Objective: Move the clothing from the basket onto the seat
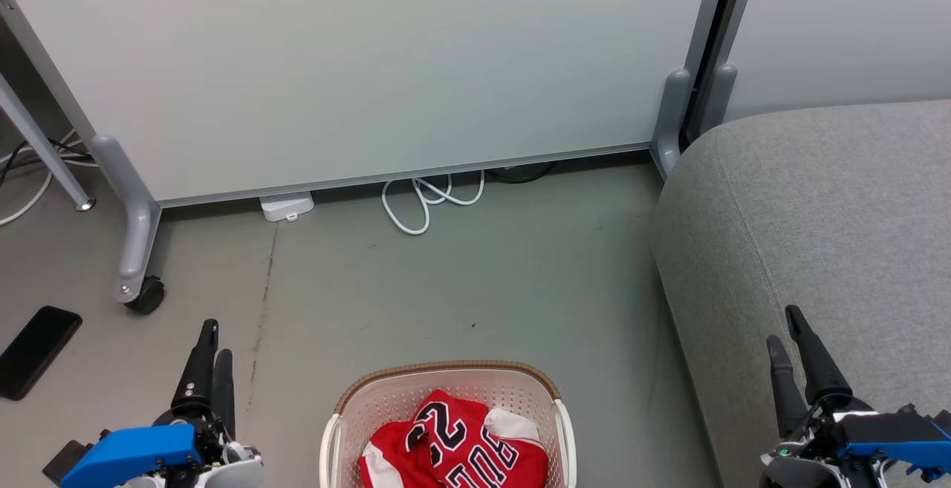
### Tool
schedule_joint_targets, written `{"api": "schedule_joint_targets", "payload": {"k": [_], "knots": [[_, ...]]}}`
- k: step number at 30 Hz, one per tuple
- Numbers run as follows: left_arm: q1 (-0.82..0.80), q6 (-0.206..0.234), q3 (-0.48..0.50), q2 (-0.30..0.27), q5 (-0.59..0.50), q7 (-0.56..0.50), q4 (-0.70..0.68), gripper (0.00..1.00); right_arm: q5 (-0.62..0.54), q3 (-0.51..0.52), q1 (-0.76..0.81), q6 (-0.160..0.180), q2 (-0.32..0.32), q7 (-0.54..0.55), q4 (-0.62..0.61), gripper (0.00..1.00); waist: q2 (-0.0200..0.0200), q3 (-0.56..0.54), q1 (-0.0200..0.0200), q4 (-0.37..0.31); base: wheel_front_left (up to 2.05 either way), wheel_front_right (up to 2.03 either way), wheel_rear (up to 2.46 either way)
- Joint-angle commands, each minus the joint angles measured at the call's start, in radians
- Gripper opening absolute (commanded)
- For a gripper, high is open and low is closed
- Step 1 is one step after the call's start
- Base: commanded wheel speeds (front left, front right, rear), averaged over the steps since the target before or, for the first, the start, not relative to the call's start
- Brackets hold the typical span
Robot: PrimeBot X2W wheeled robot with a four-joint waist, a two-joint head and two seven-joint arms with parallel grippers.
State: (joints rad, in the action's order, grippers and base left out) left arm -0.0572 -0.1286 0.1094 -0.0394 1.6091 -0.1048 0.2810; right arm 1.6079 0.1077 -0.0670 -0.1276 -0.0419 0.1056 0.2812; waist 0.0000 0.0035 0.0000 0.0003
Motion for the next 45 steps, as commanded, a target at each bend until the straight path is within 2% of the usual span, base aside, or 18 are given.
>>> {"api": "schedule_joint_targets", "payload": {"k": [1,8,20,45], "knots": [[-0.025,0.0,-0.008,-0.006,-0.011,0.013,-0.025,1.0,-0.014,-0.006,-0.019,-0.001,-0.003,-0.012,-0.021,1.0,0.0,0.0,0.0,0.0,0.0,0.0,0.0],[-0.027,-0.001,-0.02,-0.007,-0.079,0.047,-0.043,1.0,-0.061,-0.02,-0.019,-0.002,-0.003,-0.046,-0.033,1.0,0.0,0.001,0.0,0.002,0.0,0.0,0.0],[-0.029,0.005,-0.043,-0.008,-0.279,0.096,-0.076,1.0,-0.253,-0.042,-0.022,-0.002,-0.005,-0.096,-0.068,1.0,0.0,0.002,0.0,0.005,0.0,0.0,0.0],[-0.032,0.078,-0.145,-0.01,-0.824,0.189,-0.136,1.0,-0.725,-0.093,-0.022,-0.003,-0.007,-0.189,-0.12,1.0,0.0,0.008,0.0,0.012,0.0,0.0,0.0]]}}
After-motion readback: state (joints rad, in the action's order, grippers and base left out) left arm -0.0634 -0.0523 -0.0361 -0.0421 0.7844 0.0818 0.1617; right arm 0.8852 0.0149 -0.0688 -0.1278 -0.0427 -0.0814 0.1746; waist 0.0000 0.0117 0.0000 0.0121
